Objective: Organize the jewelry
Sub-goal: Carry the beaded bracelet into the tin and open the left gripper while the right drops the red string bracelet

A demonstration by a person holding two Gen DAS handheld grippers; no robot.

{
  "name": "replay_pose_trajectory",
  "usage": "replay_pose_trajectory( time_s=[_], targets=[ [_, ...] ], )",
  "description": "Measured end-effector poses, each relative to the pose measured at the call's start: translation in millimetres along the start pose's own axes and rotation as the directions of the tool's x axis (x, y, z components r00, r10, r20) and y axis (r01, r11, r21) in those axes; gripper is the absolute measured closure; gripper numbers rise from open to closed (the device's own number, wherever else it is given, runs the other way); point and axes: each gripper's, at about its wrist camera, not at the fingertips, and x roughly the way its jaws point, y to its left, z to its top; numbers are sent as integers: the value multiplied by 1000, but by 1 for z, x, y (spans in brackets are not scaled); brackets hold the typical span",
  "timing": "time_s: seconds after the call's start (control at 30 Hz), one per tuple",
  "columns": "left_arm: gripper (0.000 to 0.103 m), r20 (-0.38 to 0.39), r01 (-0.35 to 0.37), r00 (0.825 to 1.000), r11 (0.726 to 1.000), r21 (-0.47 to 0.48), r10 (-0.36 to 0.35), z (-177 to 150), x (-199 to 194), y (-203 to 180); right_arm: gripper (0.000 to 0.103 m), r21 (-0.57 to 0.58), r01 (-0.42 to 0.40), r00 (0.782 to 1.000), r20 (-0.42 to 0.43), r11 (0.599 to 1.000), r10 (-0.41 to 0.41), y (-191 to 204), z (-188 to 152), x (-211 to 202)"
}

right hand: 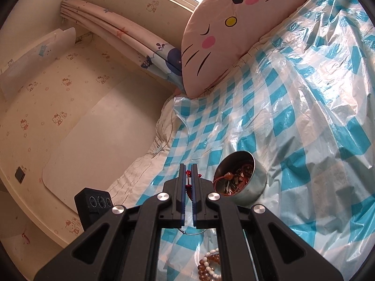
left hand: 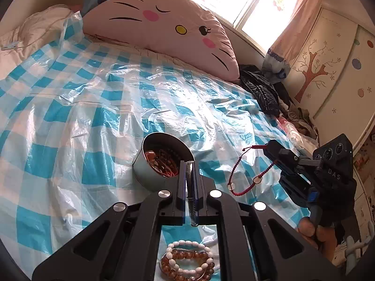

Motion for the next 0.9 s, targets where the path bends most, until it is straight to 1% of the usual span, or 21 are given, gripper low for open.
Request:
replay_pose_trajectory(
  time_s=[0.33,0.43,0.47,0.53,0.57,0.6,0.67,0.7,0.73,0.77,0.83,0.9],
  targets=[
    [99,20,6,1000,1000,1,-6,21,22,2,98,16,33,999,-9,999,-33,-14,16,36],
    [99,17,-11,1000,1000,0,11,26,27,5,98,13,38,999,-17,999,-37,-16,18,46],
    [99,5,-12,1000,1000,-1,12,25,27,8,98,12,40,999,-22,999,-40,-17,18,48],
    [98,-79,-20,997,999,36,23,19,34,12,98,7,48,998,-34,999,-47,-18,17,51],
    [98,-130,-32,991,997,66,40,14,40,13,98,6,51,998,-40,999,-50,-19,16,51],
    [98,-186,-45,981,995,94,62,7,48,15,98,9,53,998,-44,999,-52,-20,15,51],
    [98,-271,-99,953,987,130,131,-7,66,22,98,19,53,998,-42,998,-53,-22,14,49],
    [98,-306,-111,940,984,141,150,-14,75,25,98,20,51,998,-38,998,-50,-22,14,48],
    [98,-326,-121,930,979,162,169,-20,82,25,98,18,50,998,-34,999,-49,-21,14,46],
    [98,-337,-149,917,968,202,212,-25,89,23,98,15,49,998,-31,999,-48,-20,14,45],
    [98,-326,-182,907,946,268,267,-29,94,17,98,14,46,998,-32,999,-45,-19,14,45],
    [98,-320,-200,901,934,297,294,-30,94,14,98,13,44,998,-36,999,-43,-19,14,46]
  ],
)
